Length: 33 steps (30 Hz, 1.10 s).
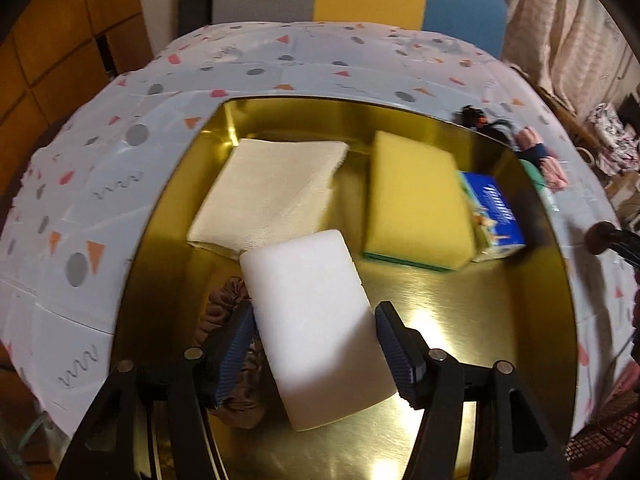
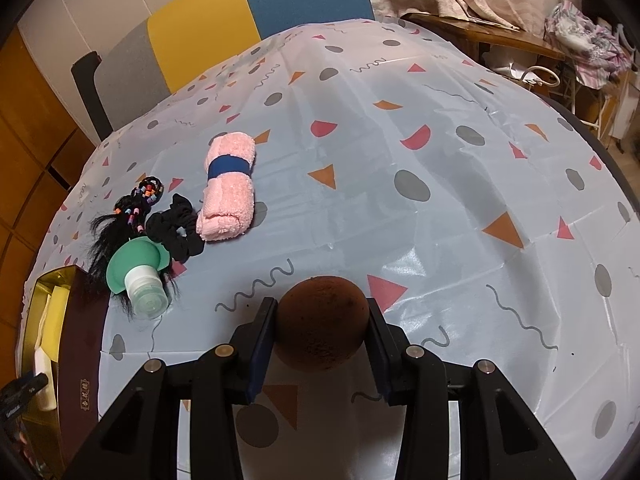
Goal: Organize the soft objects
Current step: 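Carry the white sponge block into the gold tray and open the left tool, then carry the brown makeup sponge into the gold tray and open the right tool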
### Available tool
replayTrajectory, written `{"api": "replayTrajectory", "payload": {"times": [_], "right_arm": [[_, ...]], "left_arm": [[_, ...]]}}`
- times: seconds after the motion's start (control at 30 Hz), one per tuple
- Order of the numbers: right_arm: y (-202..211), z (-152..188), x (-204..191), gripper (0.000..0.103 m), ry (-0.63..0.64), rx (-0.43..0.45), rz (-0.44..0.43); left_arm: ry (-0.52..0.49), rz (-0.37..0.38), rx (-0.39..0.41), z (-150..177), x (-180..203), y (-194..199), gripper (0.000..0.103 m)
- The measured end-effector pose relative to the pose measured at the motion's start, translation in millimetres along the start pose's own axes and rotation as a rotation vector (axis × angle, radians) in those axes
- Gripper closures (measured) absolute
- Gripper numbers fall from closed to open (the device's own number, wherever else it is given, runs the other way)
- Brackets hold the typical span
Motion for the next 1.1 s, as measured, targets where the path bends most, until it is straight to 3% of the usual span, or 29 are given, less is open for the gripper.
{"api": "replayTrajectory", "payload": {"times": [0.2, 0.43, 0.63, 0.8, 1.1], "right_arm": [[1, -1, 2, 0.06, -0.009, 0.009, 0.001], [4, -2, 1, 0.06, -0.019, 0.02, -0.005], [20, -4, -20, 0.06, 0.007, 0.081, -0.079], [39, 0, -44, 0.06, 0.004, 0.12, -0.167], [72, 30, -122, 0.06, 0.092, 0.083, -0.307]], "left_arm": [[-0.009, 0.096, 0.063, 2, 18, 19, 0.033], [0.031, 0.129, 0.144, 5, 29, 41, 0.033], [0.16, 0.196, 0.213, 8, 23, 63, 0.033], [0.15, 0.222, 0.237, 13, 24, 74, 0.033], [0.132, 0.269, 0.26, 15, 32, 76, 0.033]]}}
Point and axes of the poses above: each gripper's, at about its wrist camera, not at the fingertips, and y roughly against the way its jaws point, x to its right, z to its underside, the point moved 7 cm from there along -y, roughly the way its jaws point, and after that the axes turned 13 degrees about x, right-handed, at the moved point
